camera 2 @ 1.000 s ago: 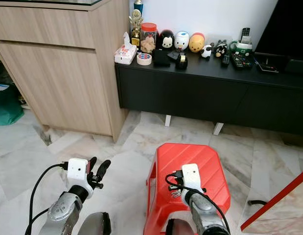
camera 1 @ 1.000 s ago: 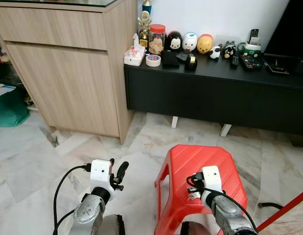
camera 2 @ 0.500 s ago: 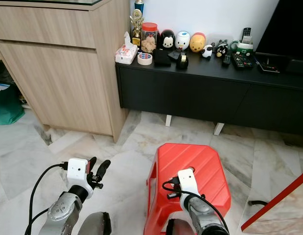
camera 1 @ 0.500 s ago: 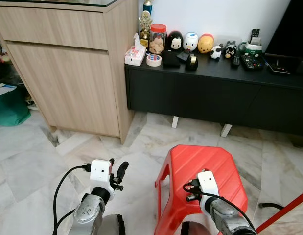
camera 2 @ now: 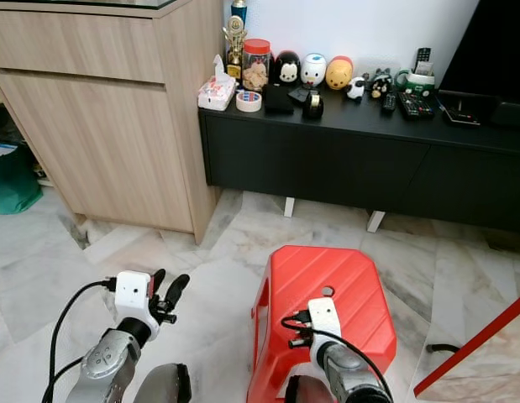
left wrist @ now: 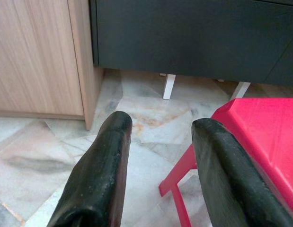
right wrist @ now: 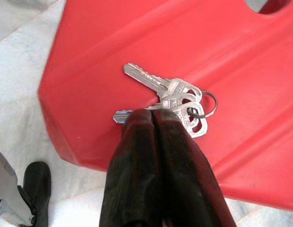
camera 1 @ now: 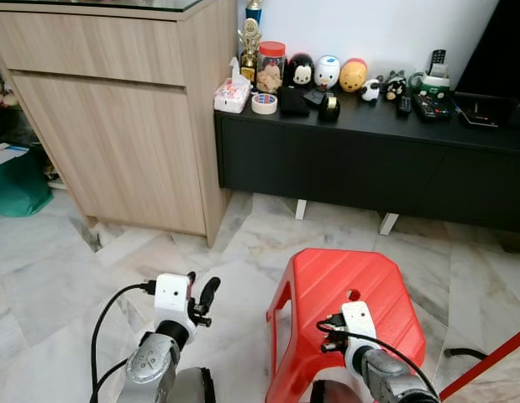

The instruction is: Hang keys on a hook

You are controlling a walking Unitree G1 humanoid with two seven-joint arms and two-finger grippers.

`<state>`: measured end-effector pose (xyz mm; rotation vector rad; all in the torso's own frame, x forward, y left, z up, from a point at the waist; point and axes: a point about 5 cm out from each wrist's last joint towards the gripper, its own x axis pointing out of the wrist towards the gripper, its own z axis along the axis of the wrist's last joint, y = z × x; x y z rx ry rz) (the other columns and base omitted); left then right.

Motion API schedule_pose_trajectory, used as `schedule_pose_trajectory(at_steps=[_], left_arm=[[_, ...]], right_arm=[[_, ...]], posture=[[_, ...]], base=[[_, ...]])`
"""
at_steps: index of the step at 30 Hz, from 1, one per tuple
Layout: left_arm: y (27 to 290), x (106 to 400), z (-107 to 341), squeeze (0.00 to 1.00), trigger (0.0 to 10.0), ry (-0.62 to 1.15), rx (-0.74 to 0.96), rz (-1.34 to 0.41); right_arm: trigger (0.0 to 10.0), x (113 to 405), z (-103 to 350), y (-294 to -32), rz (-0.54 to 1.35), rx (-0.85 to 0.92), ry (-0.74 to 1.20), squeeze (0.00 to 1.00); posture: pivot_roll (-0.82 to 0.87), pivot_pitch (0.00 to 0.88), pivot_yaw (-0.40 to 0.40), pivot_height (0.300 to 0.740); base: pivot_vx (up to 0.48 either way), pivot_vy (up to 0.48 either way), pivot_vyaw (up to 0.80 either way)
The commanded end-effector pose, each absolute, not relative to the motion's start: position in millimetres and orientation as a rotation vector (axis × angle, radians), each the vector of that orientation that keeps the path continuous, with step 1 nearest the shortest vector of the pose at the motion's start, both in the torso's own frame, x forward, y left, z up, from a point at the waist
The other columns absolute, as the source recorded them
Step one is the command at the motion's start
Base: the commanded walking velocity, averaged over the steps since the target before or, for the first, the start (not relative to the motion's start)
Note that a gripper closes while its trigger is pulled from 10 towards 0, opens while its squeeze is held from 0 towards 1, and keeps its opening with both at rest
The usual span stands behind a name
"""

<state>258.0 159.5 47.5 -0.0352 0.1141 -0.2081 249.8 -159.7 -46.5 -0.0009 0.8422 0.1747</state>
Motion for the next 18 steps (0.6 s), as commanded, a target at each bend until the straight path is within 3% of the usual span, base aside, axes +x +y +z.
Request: schedule_pose_trajectory(at_steps=[1, 18], left_arm=[[159.1, 257.7, 46.9, 0.00, 10.0, 0.124, -0.026, -0.219], [156.7, 259.0, 47.6, 0.00, 10.0, 0.122, -0.015, -0.238]], right_arm=[[10.0, 242.2, -52.0, -168.8, 0.122, 0.005, 0.885, 0.00], [10.0, 231.4, -56.9, -192.2, -0.032, 0.019, 0.905, 0.00]], posture=[[0.02, 0.000, -0.047, 0.606], [0.02, 0.000, -0.044, 0.606]], base=[[0.000, 0.000, 0.00], [0.000, 0.000, 0.00]])
